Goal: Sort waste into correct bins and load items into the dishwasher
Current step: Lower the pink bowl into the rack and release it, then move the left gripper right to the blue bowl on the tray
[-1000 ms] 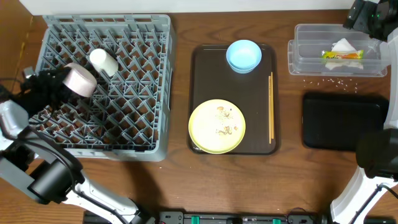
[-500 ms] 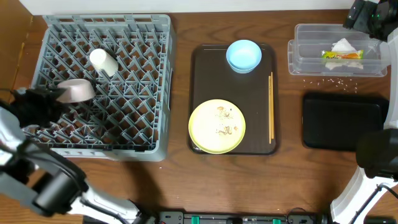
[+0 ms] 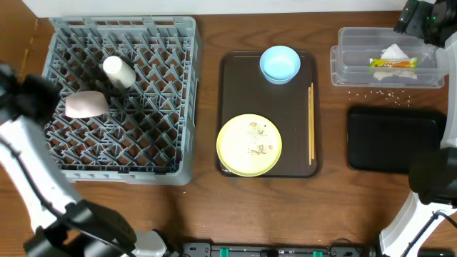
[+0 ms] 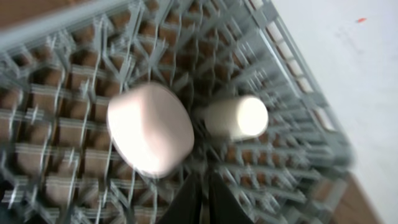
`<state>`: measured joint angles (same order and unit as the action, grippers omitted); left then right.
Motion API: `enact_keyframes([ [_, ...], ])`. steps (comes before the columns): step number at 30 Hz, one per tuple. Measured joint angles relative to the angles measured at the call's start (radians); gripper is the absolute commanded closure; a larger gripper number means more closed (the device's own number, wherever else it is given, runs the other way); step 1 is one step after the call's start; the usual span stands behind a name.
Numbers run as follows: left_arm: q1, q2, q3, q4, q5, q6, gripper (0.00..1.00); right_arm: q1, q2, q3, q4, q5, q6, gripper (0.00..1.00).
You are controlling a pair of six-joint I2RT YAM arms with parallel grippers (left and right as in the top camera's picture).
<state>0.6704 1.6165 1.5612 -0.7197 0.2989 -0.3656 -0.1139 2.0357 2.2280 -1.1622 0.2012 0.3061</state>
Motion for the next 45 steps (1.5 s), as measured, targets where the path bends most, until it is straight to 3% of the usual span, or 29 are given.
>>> enact_keyframes([
  [6, -0.138, 0.131, 0.000, 0.119, -0.225, 0.001, 0.92, 0.000, 0.000, 0.000, 0.000, 0.000, 0.000, 0.01],
  [15, -0.142, 0.298, 0.000, 0.153, -0.322, 0.000, 0.92, 0.000, 0.000, 0.000, 0.000, 0.000, 0.000, 0.01],
  [33, -0.010, 0.204, 0.000, -0.103, -0.362, -0.079, 0.92, 0.000, 0.000, 0.000, 0.000, 0.000, 0.000, 0.01],
  [37, -0.006, 0.129, 0.000, -0.097, -0.304, -0.086, 0.92, 0.002, 0.000, 0.000, 0.000, 0.000, 0.000, 0.01],
  [40, -0.031, 0.058, 0.000, -0.056, -0.180, -0.070, 0.92, 0.004, 0.000, 0.000, 0.000, 0.000, 0.000, 0.01],
  [41, -0.043, 0.040, 0.000, -0.040, -0.133, -0.061, 0.87, 0.004, 0.000, 0.000, 0.000, 0.000, 0.000, 0.01],
  [43, -0.085, 0.003, 0.000, 0.005, 0.000, -0.035, 0.60, 0.004, 0.000, 0.000, 0.000, 0.000, 0.000, 0.01],
  [45, -0.144, -0.009, 0.000, 0.050, 0.108, -0.018, 0.44, 0.004, 0.000, 0.000, -0.001, 0.000, 0.000, 0.01],
])
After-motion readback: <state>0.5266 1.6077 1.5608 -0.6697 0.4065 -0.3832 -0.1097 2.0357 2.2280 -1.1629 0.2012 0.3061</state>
